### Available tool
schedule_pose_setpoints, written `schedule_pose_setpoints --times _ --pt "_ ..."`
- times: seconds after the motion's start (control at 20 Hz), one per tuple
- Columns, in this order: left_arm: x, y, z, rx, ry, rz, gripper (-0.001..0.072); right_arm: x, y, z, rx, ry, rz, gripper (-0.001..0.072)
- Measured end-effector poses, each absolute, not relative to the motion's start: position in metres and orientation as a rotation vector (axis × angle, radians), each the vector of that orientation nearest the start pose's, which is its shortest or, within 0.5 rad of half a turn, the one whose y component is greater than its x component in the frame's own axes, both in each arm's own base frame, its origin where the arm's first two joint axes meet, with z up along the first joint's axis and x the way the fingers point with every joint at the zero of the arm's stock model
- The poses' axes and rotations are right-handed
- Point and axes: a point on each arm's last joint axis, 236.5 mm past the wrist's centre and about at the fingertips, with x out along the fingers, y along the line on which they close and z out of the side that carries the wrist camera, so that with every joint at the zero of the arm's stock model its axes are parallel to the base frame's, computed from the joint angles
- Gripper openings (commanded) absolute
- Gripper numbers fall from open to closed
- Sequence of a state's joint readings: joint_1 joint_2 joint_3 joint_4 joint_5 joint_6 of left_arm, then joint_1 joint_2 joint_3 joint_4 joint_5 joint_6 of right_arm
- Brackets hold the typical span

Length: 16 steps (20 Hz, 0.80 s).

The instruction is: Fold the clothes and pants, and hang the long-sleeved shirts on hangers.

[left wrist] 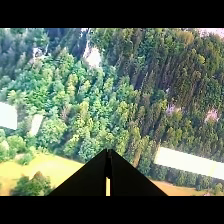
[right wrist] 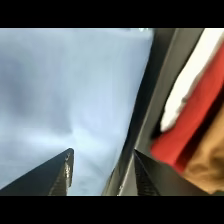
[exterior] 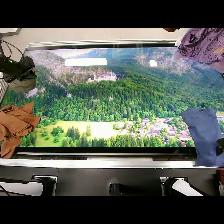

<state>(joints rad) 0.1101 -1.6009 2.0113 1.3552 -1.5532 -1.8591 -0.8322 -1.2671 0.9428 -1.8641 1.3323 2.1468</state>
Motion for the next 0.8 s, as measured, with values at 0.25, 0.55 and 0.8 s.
schedule_pose_setpoints --times 0.25,0.55,0.8 --pt "0.472 0.001 0.151 -0.447 1.151 0.073 0.0017 0.250 -0.284 0.020 0.800 1.078 -1.027 0.0169" --pt "0.449 -0.023 0.131 -0.404 1.259 0.031 0.0016 0.417 -0.136 0.096 0.561 0.934 -0.423 0.0031" --pt "0.413 -0.055 0.124 -0.272 1.268 -0.097 0.0017 0.444 0.056 0.109 0.340 0.978 0.000 0.0031"
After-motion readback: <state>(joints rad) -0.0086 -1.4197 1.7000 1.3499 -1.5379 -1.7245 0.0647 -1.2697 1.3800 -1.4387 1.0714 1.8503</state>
